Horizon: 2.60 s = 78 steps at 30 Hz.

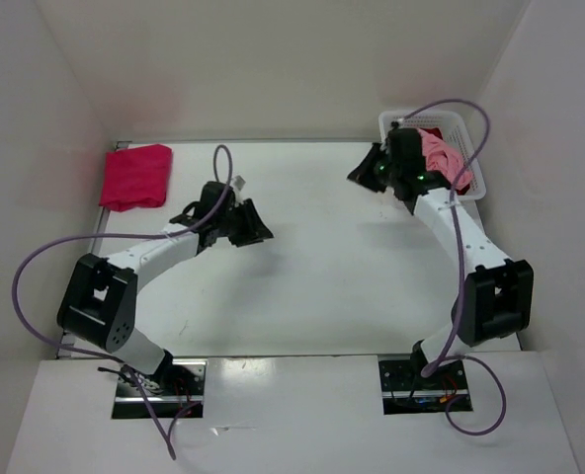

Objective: Fold and stack the t-shirts
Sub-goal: Grab crumpled tshirt from bin with the right arm, then move the tshirt to the center of the board

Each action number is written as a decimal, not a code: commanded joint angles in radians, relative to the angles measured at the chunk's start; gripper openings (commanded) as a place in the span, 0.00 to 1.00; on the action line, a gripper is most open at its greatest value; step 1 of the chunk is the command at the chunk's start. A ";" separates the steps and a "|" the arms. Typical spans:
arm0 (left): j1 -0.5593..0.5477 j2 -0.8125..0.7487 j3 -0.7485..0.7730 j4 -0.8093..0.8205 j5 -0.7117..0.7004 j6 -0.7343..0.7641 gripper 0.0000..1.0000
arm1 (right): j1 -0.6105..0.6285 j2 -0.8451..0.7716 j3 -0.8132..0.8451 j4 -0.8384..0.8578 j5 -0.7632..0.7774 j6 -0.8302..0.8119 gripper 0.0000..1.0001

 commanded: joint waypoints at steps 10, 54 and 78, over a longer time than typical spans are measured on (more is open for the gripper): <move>-0.102 0.014 0.028 -0.053 0.129 0.129 0.54 | -0.338 0.519 0.626 -0.189 0.469 0.050 0.51; 0.132 -0.109 0.071 0.019 0.107 -0.066 0.67 | -0.190 0.042 1.047 0.035 -0.284 0.231 0.00; 0.083 -0.423 -0.278 -0.195 -0.139 0.046 0.80 | -0.148 0.405 0.621 0.106 -0.224 0.279 0.00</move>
